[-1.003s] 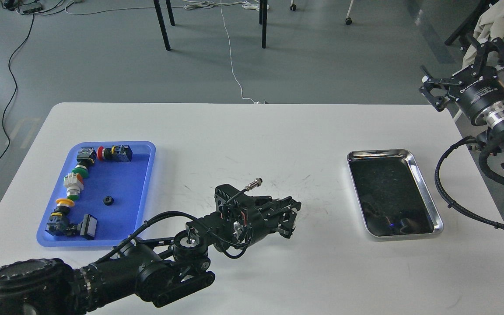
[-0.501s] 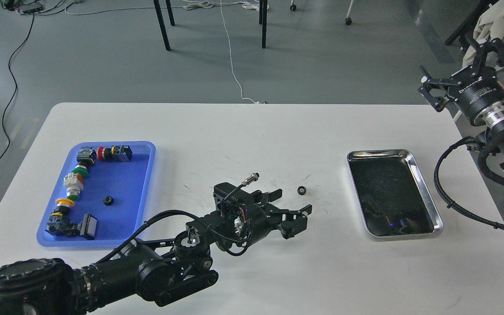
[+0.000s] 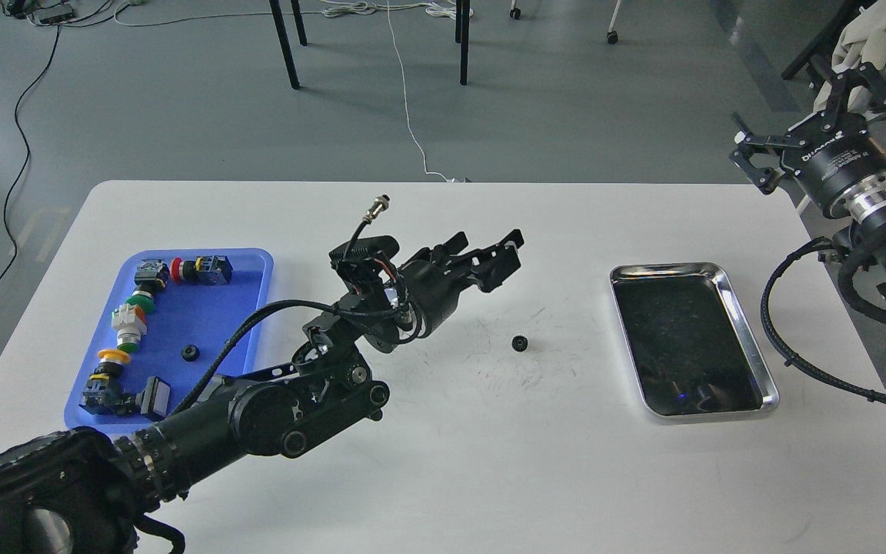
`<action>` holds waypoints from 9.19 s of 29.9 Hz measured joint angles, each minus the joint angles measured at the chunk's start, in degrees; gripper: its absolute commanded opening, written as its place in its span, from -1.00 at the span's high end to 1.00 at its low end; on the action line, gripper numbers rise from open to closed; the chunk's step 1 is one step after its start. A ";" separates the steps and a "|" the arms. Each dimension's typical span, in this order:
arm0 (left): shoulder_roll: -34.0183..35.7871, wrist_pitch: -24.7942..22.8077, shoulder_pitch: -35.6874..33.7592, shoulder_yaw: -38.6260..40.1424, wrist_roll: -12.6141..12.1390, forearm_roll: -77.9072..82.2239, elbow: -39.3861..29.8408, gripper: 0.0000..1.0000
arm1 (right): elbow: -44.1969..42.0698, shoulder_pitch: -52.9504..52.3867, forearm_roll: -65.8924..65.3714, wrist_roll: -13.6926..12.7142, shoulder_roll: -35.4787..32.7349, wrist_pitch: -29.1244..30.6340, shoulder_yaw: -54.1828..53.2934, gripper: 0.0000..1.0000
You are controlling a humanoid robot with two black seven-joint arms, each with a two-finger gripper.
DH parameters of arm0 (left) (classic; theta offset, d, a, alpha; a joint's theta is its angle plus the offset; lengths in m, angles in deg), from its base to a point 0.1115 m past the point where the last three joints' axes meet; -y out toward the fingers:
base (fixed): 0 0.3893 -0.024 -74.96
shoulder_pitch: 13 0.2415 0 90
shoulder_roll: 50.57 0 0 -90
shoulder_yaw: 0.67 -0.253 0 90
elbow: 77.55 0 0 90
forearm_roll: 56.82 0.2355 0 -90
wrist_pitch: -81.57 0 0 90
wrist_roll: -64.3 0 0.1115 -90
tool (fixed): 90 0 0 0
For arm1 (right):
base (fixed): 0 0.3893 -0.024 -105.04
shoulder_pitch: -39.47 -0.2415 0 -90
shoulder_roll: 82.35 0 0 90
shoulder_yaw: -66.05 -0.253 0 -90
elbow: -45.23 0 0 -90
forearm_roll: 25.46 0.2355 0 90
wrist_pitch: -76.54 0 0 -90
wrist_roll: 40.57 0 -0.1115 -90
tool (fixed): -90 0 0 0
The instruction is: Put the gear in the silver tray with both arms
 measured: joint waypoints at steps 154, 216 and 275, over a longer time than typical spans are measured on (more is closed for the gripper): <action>27.56 -15.27 -2.48 7.91 1.80 -70.58 1.13 -0.96 | -0.97 -32.79 -49.16 -8.39 3.79 4.62 82.36 0.96; 67.15 -27.21 7.50 0.64 8.16 -49.24 -25.75 -0.96 | -1.49 6.57 2.42 -8.23 4.20 4.61 -3.88 -0.93; 49.25 -5.81 10.82 -16.69 13.57 16.70 -5.72 0.76 | -0.02 7.59 -3.11 -7.10 4.81 4.63 -1.16 -0.93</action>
